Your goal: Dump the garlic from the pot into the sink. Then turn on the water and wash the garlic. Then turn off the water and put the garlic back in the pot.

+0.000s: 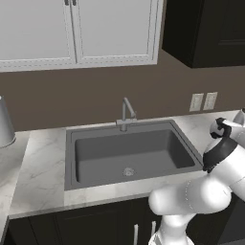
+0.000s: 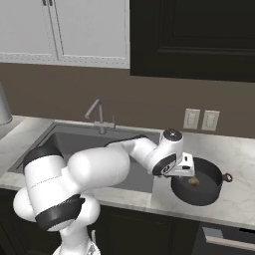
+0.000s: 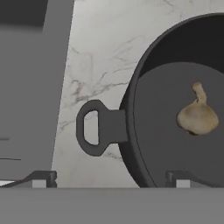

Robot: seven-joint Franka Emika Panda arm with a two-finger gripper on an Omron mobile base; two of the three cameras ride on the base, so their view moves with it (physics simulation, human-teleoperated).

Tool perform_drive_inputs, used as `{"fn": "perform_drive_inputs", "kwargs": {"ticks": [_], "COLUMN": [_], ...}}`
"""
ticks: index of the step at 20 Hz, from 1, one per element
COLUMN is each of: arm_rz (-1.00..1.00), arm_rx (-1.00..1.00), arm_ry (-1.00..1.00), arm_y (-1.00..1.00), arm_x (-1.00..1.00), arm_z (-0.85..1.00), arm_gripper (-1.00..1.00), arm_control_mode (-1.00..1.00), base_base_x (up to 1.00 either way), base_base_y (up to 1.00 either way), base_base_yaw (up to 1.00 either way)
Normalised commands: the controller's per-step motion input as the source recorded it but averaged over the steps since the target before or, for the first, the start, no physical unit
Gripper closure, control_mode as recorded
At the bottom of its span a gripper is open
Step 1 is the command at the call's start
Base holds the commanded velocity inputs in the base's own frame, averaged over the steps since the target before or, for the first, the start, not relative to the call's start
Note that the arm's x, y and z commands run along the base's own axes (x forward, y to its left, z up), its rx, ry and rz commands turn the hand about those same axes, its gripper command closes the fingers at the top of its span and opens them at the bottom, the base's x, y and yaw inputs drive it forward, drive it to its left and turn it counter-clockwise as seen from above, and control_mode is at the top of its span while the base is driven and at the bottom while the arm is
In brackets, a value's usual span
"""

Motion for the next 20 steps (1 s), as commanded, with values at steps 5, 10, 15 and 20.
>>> {"fn": "perform_drive_inputs", "kwargs": {"ticks": [5, 10, 15, 20], "arm_rz": [0.10, 0.11, 0.09, 0.06], "arm_rx": [0.00, 0.00, 0.00, 0.00], "arm_ry": [0.00, 0.02, 0.08, 0.09], "arm_y": [0.00, 0.00, 0.00, 0.00], "arm_x": [0.04, 0.23, 0.27, 0.15], "arm_z": [-0.01, -0.09, -0.14, -0.16], "arm_gripper": [-1.00, -1.00, -1.00, -1.00], "arm_control_mode": [-1.00, -1.00, -1.00, -1.00], "base_base_x": [0.00, 0.00, 0.00, 0.00], "base_base_y": [0.00, 0.00, 0.00, 0.00], "base_base_yaw": [0.00, 0.00, 0.00, 0.00]}}
